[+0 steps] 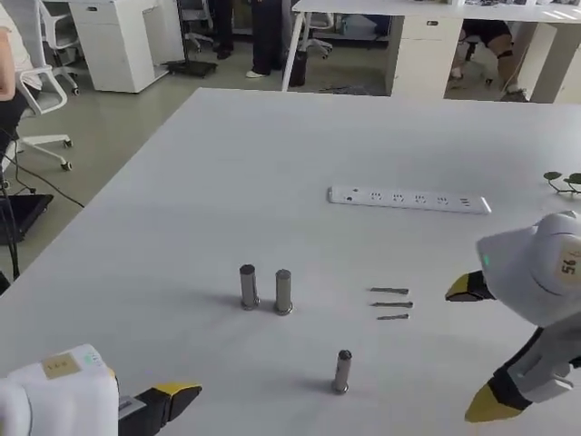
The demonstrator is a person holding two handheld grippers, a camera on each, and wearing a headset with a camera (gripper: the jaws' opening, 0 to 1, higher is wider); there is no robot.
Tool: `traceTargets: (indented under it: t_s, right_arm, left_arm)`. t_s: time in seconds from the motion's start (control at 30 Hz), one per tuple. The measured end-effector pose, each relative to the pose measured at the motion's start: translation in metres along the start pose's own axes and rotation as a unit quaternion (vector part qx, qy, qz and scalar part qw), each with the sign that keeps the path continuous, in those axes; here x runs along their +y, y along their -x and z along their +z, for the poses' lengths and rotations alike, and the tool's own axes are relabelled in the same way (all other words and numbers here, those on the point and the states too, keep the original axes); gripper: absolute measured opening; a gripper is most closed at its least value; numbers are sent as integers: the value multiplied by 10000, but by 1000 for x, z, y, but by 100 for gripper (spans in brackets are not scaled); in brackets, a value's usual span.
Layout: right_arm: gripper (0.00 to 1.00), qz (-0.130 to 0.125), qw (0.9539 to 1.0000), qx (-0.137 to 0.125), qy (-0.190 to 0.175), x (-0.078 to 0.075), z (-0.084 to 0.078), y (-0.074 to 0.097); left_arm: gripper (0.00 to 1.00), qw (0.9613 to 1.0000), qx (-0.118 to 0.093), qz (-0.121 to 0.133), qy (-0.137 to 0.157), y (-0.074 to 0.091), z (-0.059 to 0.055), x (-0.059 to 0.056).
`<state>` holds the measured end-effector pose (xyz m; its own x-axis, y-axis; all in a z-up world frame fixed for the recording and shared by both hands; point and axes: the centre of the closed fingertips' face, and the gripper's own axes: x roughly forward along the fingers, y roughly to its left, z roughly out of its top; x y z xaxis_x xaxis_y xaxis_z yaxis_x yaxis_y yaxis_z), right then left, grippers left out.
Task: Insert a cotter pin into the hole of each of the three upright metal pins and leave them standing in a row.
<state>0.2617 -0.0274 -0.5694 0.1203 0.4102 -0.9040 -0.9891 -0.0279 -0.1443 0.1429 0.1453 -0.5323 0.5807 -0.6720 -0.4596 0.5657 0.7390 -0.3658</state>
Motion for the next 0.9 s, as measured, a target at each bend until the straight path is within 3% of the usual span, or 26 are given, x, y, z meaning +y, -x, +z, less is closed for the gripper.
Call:
traceTargets:
  t_s: [0.3,0.47,0.67,0.9]
  right_arm:
    - [53,101,9999,63,-53,-15,-3,-22]
    - [38,147,9999,-28,-27,-22,2,-31]
    - [35,158,9998,-120,-80,-34,11,-40]
    - [26,179,9996,-172,-151,-44,18,-49]
  left_arm:
    - [98,9999,-34,64,105,3,-2,-2]
    - [98,9999,-112,54,75,3,5,-7]
    - [97,9997,-194,53,104,5,10,-9]
    - [95,9996,-205,108,168,8,9,-7]
